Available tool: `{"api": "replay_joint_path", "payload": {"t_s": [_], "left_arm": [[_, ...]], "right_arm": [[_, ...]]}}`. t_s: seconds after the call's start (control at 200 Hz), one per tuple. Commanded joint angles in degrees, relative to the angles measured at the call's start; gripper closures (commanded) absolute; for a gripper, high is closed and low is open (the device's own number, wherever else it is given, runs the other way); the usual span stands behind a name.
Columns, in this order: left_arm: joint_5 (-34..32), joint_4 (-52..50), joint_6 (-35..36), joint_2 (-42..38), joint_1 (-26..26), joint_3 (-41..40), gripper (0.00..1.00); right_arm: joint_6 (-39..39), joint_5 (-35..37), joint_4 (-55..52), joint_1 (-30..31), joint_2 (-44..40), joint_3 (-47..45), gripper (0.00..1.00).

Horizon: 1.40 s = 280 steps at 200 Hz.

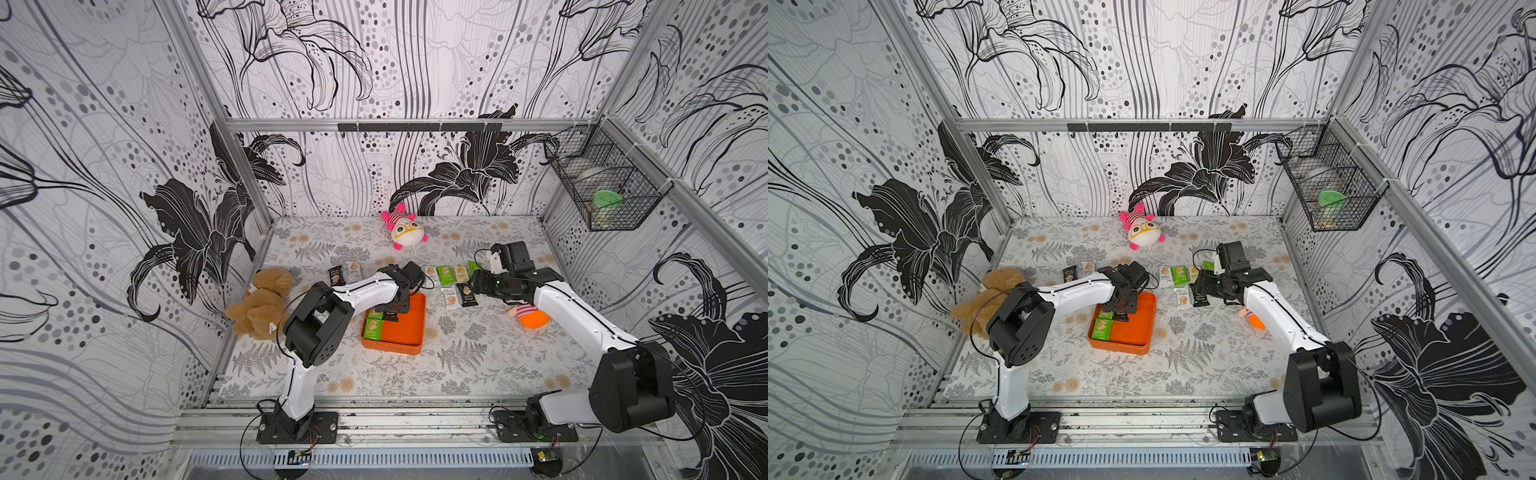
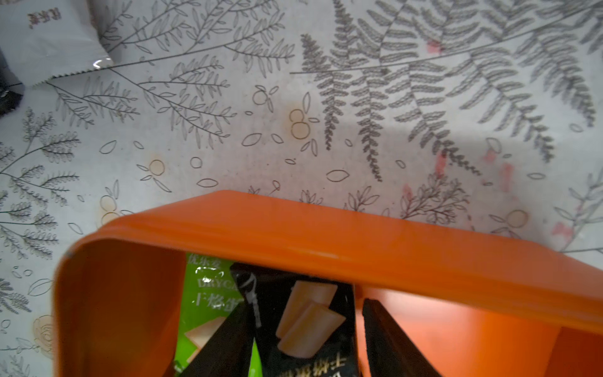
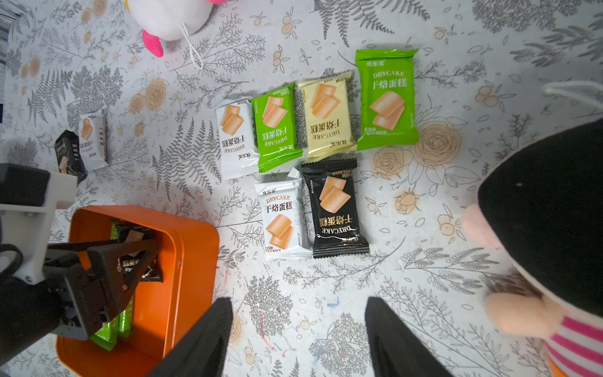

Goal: Take the cookies out of the storage box
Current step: Pick up the cookie from the storage box.

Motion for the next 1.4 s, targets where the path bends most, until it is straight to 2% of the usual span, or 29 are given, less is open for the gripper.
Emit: {"api": "replay_joint_path", "payload": {"t_s": [0.0, 0.13, 0.29, 0.671, 0.941, 1.397], "left_arm": [[1.85, 1.01, -0.69, 1.99, -1.33, 2.15, 0.43], [1.87, 0.62, -0.62, 2.64, -1.5, 2.71, 0.42], [1.5, -0.48, -0.57, 2.94, -1.9, 3.38, 0.33], [1.61, -0.96, -2.77, 4.5, -2.58, 3.76, 0.34], [0.53, -2.85, -3.48, 7.35, -2.58, 7.04, 0.33], [0.8, -1.94, -2.84, 6.47, -2.59, 6.09, 0.56]], "right_arm": [[0.98, 0.75, -0.15, -0.26, -1.67, -1.09, 0.3], [1.05, 0.82, -0.23, -0.25, -1.93, -1.47, 0.3], [1.53, 1.02, 0.26, -0.25, -2.68, -2.79, 0.3], [1.68, 0.93, 1.17, -0.25, -2.62, -3.8, 0.3], [1.2, 1.45, 1.15, -0.27, -2.47, -3.91, 0.3], [1.64, 1.37, 1.68, -0.25, -2.57, -4.51, 0.3]]}}
